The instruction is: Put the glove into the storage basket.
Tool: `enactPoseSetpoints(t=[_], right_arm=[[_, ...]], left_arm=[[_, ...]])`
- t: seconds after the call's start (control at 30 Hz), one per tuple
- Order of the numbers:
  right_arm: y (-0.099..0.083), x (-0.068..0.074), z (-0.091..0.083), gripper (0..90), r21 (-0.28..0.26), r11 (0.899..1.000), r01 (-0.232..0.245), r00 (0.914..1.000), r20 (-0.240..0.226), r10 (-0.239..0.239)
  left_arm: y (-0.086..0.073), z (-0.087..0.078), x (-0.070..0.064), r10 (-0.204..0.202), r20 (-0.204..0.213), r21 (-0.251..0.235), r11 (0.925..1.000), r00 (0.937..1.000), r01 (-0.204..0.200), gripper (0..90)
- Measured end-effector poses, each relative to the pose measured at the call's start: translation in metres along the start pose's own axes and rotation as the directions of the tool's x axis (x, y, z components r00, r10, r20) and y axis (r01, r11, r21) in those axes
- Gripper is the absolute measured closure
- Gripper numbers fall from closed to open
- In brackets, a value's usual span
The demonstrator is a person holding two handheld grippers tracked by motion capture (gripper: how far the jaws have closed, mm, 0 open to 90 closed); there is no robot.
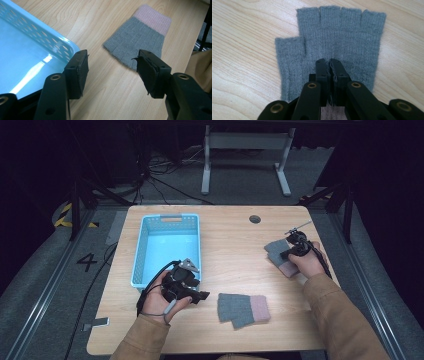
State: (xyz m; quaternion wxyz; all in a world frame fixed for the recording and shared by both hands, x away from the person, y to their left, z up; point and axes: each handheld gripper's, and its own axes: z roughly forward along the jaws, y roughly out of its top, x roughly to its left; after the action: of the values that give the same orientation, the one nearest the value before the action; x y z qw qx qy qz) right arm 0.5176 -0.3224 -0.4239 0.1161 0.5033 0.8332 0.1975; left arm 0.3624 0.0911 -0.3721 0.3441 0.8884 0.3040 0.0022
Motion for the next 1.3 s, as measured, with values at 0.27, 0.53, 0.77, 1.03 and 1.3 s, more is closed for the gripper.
enactPoseSetpoints(t=[0.27,0.53,0.77,1.03,1.3], right_arm=[[0.001,0.007,-0.02,86.1,-0.04,0.998,0.041,0.9991,-0.006,-0.041],[0.0,0.023,-0.045,86.1,-0.084,0.993,0.088,0.9948,-0.043,-0.092],[-0.002,0.041,-0.065,86.1,-0.121,0.983,0.141,0.9855,-0.078,-0.151],[-0.007,0.064,-0.085,86.0,-0.154,0.968,0.201,0.9661,-0.133,-0.221],[-0.016,0.096,-0.092,85.9,-0.183,0.94,0.288,0.9251,-0.201,-0.322]], left_arm=[[0.001,0.0,-0.001,0.0,0.002,-0.004,1.0,1.0,0.0,43.2],[0.002,0.0,-0.001,0.005,0.0,-0.004,1.0,1.0,-0.005,43.2],[0.002,-0.002,-0.003,0.006,-0.002,-0.009,0.9999,1.0,-0.006,43.3],[0.002,-0.003,-0.003,0.007,-0.003,-0.009,0.9999,1.0,-0.007,43.3],[0.002,-0.004,-0.004,0.013,-0.003,-0.01,0.9999,0.9999,-0.013,43.3]])
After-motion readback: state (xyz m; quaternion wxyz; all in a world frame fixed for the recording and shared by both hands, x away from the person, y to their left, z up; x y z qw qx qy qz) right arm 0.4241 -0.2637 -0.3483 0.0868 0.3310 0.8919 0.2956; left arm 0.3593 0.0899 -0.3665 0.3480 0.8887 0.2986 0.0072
